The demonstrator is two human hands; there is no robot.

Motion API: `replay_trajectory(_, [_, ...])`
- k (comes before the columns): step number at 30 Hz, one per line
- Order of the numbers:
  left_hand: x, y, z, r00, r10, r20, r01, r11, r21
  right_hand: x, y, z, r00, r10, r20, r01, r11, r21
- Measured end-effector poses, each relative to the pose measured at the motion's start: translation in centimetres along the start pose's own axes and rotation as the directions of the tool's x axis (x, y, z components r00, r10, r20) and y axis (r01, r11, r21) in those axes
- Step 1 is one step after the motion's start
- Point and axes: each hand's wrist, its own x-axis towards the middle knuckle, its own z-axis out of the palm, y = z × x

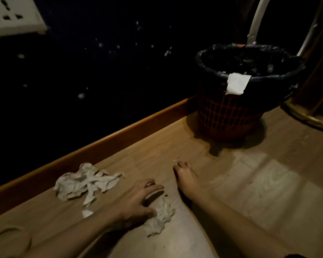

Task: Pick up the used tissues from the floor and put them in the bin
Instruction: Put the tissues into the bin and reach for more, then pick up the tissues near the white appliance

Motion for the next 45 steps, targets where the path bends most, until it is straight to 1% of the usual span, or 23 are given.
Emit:
replay_trajectory(4, [-2.3, 0.9, 3.4, 0.97, 0.243, -0.027, -0.24, 0.968, 0.073, -2.9, -0.6, 3.1, 0.986, -0.072, -0.148, 0.08, 0.996, 0.044])
replay_trajectory(7, [-2.8, 1.8, 4.6, 0.942, 0.305, -0.139, -0.289, 0.949, 0.123, -3.4, -0.9, 3.3, 0.974, -0.088, -0.21, 0.118, 0.984, 0.135])
replay_trajectory(10, [-3.0, 2.0, 4.6, 0.939, 0.217, -0.265, -0.215, 0.976, 0.036, -2.4, -0.8, 2.5, 0.975, -0.045, -0.217, 0.102, 0.959, 0.263])
replay_trajectory(12, [-3.6, 1.3, 3.6, 0.92, 0.104, -0.378, -0.138, 0.988, -0.064, -0.6, -0.6, 1.3, 0.97, 0.048, -0.24, 0.046, 0.926, 0.374])
replay_trajectory(14, [-4.5, 0.2, 2.3, 0.871, -0.023, -0.491, -0.051, 0.989, -0.136, 1.2, -0.7, 0.2, 0.956, 0.134, -0.26, 0.002, 0.886, 0.463])
replay_trajectory(16, [-5.9, -1.2, 1.4, 0.815, -0.113, -0.569, 0.029, 0.988, -0.154, 2.5, -1.0, -0.2, 0.955, 0.148, -0.257, -0.011, 0.883, 0.469])
replay_trajectory(17, [-6.8, -1.8, 1.2, 0.81, -0.136, -0.57, 0.064, 0.987, -0.145, 2.9, -1.1, -0.1, 0.962, 0.135, -0.235, -0.021, 0.902, 0.432])
replay_trajectory(18, [-7.7, -2.4, 1.3, 0.831, -0.143, -0.538, 0.092, 0.988, -0.12, 3.1, -1.2, 0.3, 0.971, 0.12, -0.205, -0.036, 0.929, 0.369])
replay_trajectory(21, [-11.2, -3.9, 2.7, 0.92, -0.089, -0.382, 0.101, 0.995, 0.012, 2.4, -1.9, 1.7, 0.975, 0.105, -0.194, -0.063, 0.975, 0.215])
replay_trajectory(24, [-14.3, -4.7, 4.4, 0.939, -0.083, -0.333, 0.099, 0.995, 0.031, 0.4, -3.4, 3.3, 0.968, 0.06, -0.244, -0.006, 0.976, 0.219])
replay_trajectory(28, [-16.2, -4.6, 6.0, 0.906, -0.122, -0.406, 0.162, 0.985, 0.065, -1.2, -6.5, 5.3, 0.985, -0.016, -0.174, 0.074, 0.94, 0.334])
replay_trajectory(30, [-15.8, -5.1, 5.9, 0.868, -0.151, -0.472, 0.171, 0.985, -0.001, -0.4, -9.0, 5.8, 0.994, -0.027, -0.107, 0.068, 0.913, 0.401])
replay_trajectory(31, [-15.4, -5.6, 5.6, 0.827, -0.184, -0.531, 0.196, 0.98, -0.033, 0.3, -10.6, 5.8, 0.997, -0.027, -0.076, 0.057, 0.9, 0.433])
replay_trajectory(34, [-13.8, -8.2, 3.4, 0.648, -0.384, -0.658, 0.33, 0.92, -0.213, 2.5, -15.8, 5.4, 0.992, -0.059, -0.112, 0.108, 0.855, 0.508])
replay_trajectory(36, [-12.8, -10.3, 1.1, 0.537, -0.433, -0.724, 0.387, 0.889, -0.244, 3.8, -18.9, 5.5, 0.976, -0.186, -0.112, 0.216, 0.863, 0.456])
replay_trajectory(37, [-12.4, -11.5, -0.1, 0.502, -0.441, -0.744, 0.413, 0.878, -0.242, 4.2, -20.1, 5.9, 0.963, -0.265, -0.049, 0.261, 0.875, 0.407])
replay_trajectory(38, [-12.0, -12.7, -1.2, 0.484, -0.46, -0.744, 0.443, 0.863, -0.244, 4.5, -21.0, 6.5, 0.945, -0.322, 0.057, 0.283, 0.893, 0.35])
replay_trajectory(39, [-11.7, -13.9, -2.2, 0.489, -0.493, -0.72, 0.486, 0.839, -0.245, 4.5, -21.5, 7.1, 0.925, -0.34, 0.17, 0.285, 0.916, 0.283])
replay_trajectory(40, [-11.4, -14.8, -2.8, 0.51, -0.534, -0.674, 0.532, 0.812, -0.24, 4.3, -21.7, 7.9, 0.914, -0.335, 0.23, 0.291, 0.934, 0.207])
replay_trajectory(41, [-11.1, -15.7, -3.1, 0.549, -0.565, -0.616, 0.568, 0.793, -0.222, 3.7, -21.6, 8.7, 0.915, -0.335, 0.224, 0.311, 0.941, 0.135])
replay_trajectory(43, [-10.8, -16.5, -3.0, 0.661, -0.548, -0.513, 0.562, 0.814, -0.146, 1.8, -21.3, 10.3, 0.924, -0.375, 0.071, 0.37, 0.926, 0.068])
replay_trajectory(44, [-10.8, -16.5, -2.6, 0.709, -0.507, -0.491, 0.527, 0.843, -0.11, 0.8, -21.0, 10.9, 0.92, -0.393, -0.014, 0.392, 0.915, 0.09])
replay_trajectory(45, [-10.8, -16.4, -2.2, 0.731, -0.473, -0.492, 0.496, 0.864, -0.093, -0.1, -20.7, 11.5, 0.911, -0.407, -0.069, 0.413, 0.902, 0.126])
